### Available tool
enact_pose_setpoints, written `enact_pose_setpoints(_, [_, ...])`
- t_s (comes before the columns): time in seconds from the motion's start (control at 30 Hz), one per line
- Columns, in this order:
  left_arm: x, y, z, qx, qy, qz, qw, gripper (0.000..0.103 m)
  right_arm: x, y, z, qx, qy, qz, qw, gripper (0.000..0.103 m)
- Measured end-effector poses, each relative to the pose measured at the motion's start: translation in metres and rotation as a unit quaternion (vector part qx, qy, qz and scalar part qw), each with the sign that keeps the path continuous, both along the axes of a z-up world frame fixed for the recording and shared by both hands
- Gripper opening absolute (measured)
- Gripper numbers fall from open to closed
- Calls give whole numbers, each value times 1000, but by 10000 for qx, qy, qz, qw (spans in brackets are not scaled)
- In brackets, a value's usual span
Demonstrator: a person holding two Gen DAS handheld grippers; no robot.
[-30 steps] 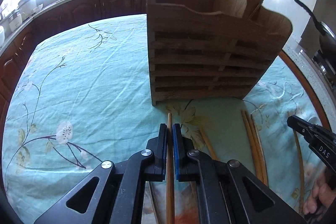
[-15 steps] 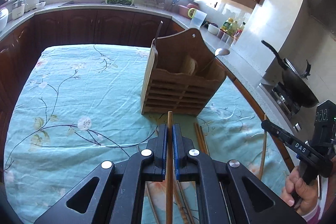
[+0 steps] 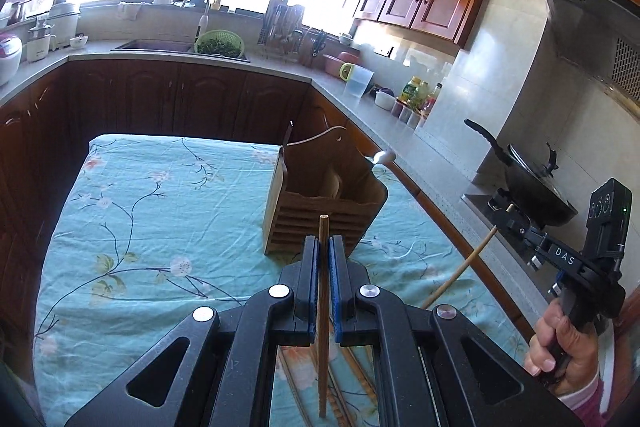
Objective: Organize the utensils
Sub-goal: 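Carry the chopstick upright into the holder with the right tool while the left tool inserts its chopstick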
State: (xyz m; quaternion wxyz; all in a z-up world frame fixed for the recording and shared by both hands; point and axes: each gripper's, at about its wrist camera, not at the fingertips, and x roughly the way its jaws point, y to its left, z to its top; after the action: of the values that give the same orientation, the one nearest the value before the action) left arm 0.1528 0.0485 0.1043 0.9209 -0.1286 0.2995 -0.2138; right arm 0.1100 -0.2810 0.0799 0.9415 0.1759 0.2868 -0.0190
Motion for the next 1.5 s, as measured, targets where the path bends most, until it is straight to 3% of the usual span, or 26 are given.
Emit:
enact_pose_setpoints(0.6, [9,15,16,-271,-382,317,9984,3,5,-3,16,-54,-265,-23,9996,5])
enact_pose_setpoints(0.83, [28,16,46,-421,-880,497,9940,3,25,-9,48,-130,-707,-75,9974,5])
enact_pose_setpoints(1.1, [77,6,71,-563,-1431,817,9847,3,79,-23,81,-150,-1193,-245,9924,5])
enact_pose_setpoints(1.27, [112,-11,49,-488,-1513,1063,9815,3,112,-31,71,-178,-1179,-375,9922,5])
enact_pose_setpoints(1.5, [147,-44,-9,-306,-1371,1300,9815,3,134,-33,19,-57,-942,-466,9944,5])
